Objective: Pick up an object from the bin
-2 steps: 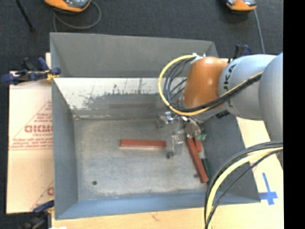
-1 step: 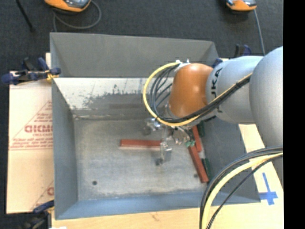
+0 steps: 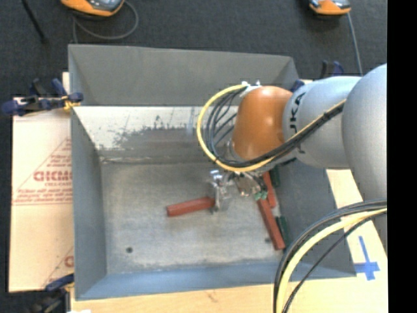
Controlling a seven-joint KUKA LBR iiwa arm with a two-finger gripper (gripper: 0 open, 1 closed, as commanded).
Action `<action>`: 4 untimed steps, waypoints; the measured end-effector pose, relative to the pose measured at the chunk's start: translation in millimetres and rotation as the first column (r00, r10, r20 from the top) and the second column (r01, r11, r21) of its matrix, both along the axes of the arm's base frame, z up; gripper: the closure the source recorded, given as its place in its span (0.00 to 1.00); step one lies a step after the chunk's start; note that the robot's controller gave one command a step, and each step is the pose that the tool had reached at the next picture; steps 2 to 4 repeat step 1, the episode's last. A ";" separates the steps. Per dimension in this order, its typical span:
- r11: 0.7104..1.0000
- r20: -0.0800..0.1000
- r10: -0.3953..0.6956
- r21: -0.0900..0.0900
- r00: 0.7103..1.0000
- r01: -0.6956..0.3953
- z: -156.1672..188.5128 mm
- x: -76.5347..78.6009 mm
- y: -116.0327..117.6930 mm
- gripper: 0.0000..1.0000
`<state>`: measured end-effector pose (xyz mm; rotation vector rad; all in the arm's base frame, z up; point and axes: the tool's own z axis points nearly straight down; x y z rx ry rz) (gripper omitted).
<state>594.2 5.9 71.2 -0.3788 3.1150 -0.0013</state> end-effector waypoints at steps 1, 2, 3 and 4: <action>0.999 0.010 0.047 -0.002 0.999 -0.047 158.1 9.8 -6.8 1.00; 0.999 0.010 0.047 -0.002 0.999 -0.047 158.1 9.8 -6.8 1.00; 0.999 0.010 0.047 -0.002 0.999 -0.047 158.1 9.8 -6.8 1.00; 0.999 0.010 0.047 -0.002 0.999 -0.047 158.1 9.8 -6.8 1.00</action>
Offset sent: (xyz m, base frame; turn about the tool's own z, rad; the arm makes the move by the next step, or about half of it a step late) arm 0.0068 -0.0052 0.1518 -0.0500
